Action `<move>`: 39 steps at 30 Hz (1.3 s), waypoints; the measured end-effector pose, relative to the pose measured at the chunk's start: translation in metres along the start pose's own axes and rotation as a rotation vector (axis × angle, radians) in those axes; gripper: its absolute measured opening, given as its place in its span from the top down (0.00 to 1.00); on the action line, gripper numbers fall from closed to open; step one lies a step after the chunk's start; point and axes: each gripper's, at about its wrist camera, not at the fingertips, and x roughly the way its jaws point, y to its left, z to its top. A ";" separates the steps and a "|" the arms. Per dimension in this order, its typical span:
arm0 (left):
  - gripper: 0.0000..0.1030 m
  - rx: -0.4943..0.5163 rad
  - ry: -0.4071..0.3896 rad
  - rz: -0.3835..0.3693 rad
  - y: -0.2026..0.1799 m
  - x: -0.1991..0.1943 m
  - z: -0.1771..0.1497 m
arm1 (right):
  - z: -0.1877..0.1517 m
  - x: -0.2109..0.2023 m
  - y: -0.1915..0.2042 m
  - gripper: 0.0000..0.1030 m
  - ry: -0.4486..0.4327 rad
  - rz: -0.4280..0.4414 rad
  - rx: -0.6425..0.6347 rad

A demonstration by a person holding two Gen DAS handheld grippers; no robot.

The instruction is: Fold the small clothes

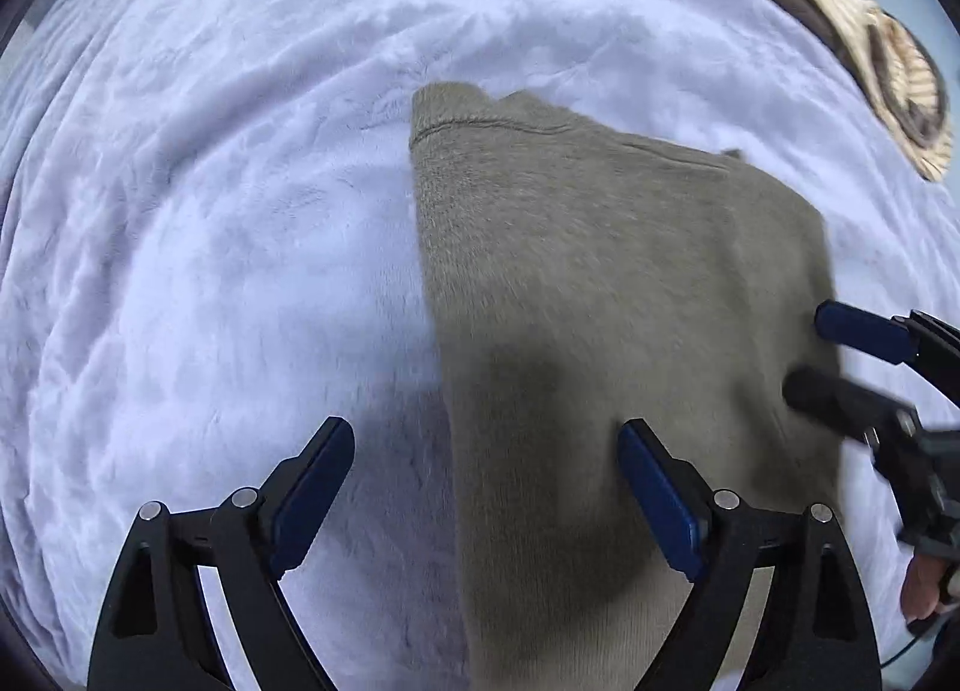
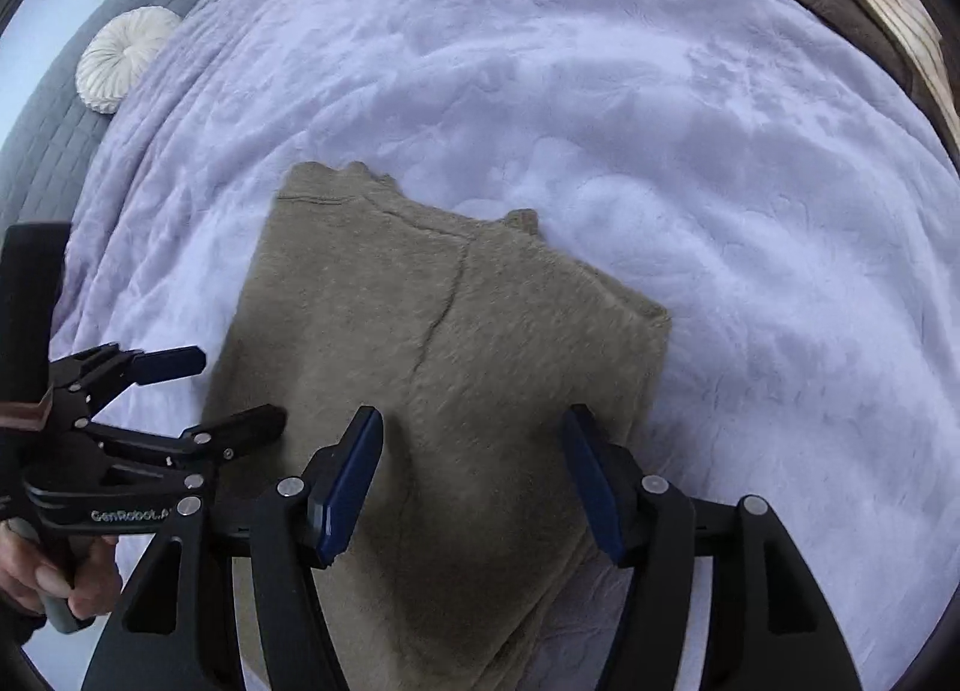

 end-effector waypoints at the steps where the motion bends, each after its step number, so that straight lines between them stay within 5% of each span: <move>1: 0.12 0.022 -0.015 -0.009 -0.001 -0.008 -0.009 | -0.009 -0.010 0.012 0.36 -0.011 0.048 -0.044; 4: 0.12 0.067 -0.033 -0.044 -0.001 -0.023 -0.042 | -0.048 -0.031 0.053 0.37 0.014 0.155 -0.186; 8: 0.12 0.072 0.001 -0.036 0.001 -0.021 -0.070 | -0.094 -0.013 0.063 0.37 0.138 0.208 -0.194; 9: 0.12 0.068 0.019 -0.027 0.004 -0.013 -0.072 | -0.104 -0.007 0.058 0.37 0.166 0.197 -0.175; 13: 0.12 0.038 0.045 -0.048 0.015 -0.012 -0.083 | -0.124 0.000 0.023 0.48 0.196 -0.071 -0.105; 15: 0.12 0.024 -0.009 -0.112 0.022 -0.031 -0.077 | -0.125 -0.021 0.004 0.47 0.134 -0.101 -0.023; 16: 0.12 0.013 -0.017 -0.158 0.024 -0.035 -0.072 | -0.124 -0.037 -0.007 0.39 0.073 -0.075 0.031; 18: 0.12 -0.025 0.004 -0.257 0.031 -0.031 -0.056 | -0.121 -0.058 -0.020 0.19 -0.023 -0.057 0.111; 20: 0.12 -0.064 0.042 -0.344 0.033 -0.014 -0.038 | -0.110 -0.062 -0.028 0.17 -0.079 -0.050 0.173; 28: 0.14 -0.044 0.164 -0.364 -0.007 0.040 -0.034 | -0.062 0.032 -0.049 0.17 0.037 0.109 0.346; 30: 0.28 -0.057 0.160 -0.391 -0.009 0.040 -0.042 | -0.062 0.056 -0.045 0.27 0.071 0.105 0.368; 31: 0.37 -0.060 0.145 -0.387 -0.011 0.038 -0.041 | -0.061 0.059 -0.039 0.44 0.059 0.122 0.363; 33: 0.52 -0.045 0.107 -0.390 -0.012 0.026 -0.044 | -0.058 0.052 -0.026 0.56 0.030 0.137 0.340; 39: 0.57 0.033 0.050 -0.320 -0.022 -0.017 -0.067 | -0.057 0.016 0.020 0.60 -0.012 0.114 0.187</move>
